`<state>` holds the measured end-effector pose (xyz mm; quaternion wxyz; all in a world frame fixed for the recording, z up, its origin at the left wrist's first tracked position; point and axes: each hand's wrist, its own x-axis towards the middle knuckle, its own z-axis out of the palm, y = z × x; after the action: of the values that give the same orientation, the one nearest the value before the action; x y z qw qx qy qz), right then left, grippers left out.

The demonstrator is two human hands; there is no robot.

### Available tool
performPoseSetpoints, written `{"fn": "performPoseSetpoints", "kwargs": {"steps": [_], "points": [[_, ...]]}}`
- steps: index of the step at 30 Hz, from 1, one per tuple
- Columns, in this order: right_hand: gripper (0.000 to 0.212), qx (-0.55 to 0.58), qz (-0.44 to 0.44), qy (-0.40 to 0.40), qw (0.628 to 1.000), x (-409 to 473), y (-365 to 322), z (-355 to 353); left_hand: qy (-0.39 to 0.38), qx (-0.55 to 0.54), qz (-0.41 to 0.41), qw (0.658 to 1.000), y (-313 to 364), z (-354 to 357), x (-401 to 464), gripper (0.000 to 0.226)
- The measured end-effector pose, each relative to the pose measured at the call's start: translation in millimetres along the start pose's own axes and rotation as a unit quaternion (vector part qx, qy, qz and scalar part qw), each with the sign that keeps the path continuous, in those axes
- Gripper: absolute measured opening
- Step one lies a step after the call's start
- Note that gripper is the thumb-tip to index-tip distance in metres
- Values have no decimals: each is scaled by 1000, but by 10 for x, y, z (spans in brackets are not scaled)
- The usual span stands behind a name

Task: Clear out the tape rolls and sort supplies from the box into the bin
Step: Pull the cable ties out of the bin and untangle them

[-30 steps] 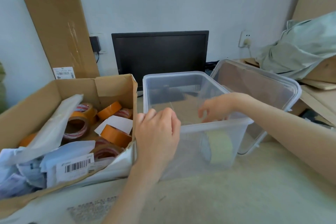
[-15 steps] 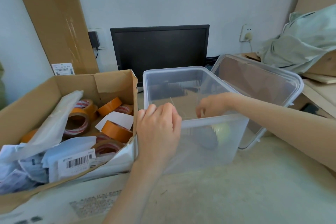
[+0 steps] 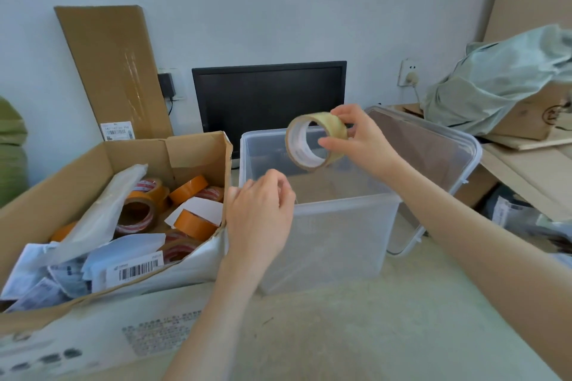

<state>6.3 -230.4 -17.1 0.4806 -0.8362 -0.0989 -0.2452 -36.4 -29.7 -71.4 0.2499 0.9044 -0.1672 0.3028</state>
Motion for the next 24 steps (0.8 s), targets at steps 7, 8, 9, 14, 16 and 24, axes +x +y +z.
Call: {"fn": "performPoseSetpoints", "kwargs": {"steps": [7, 8, 9, 14, 16, 24], "points": [[48, 138, -41, 55, 988, -761, -229, -330, -24, -170, 44, 984, 314, -102, 28, 47], [48, 155, -39, 71, 985, -884, -245, -388, -22, -212, 52, 976, 399, -94, 12, 48], [49, 177, -35, 87, 980, -996, -249, -448, -25, -258, 55, 964, 488, -89, -15, 50], [53, 284, -3, 115, 952, -1562, -195, -759, -71, -417, 50, 905, 917, -4, -251, 48], [57, 316, 11, 136, 939, -1848, -132, -877, -109, -461, 34, 880, 1072, 110, -371, 44], [61, 311, 132, 276, 900, -3320, 394, -1327, -336, -482, 50, 808, 1860, 754, -1200, 28]]}}
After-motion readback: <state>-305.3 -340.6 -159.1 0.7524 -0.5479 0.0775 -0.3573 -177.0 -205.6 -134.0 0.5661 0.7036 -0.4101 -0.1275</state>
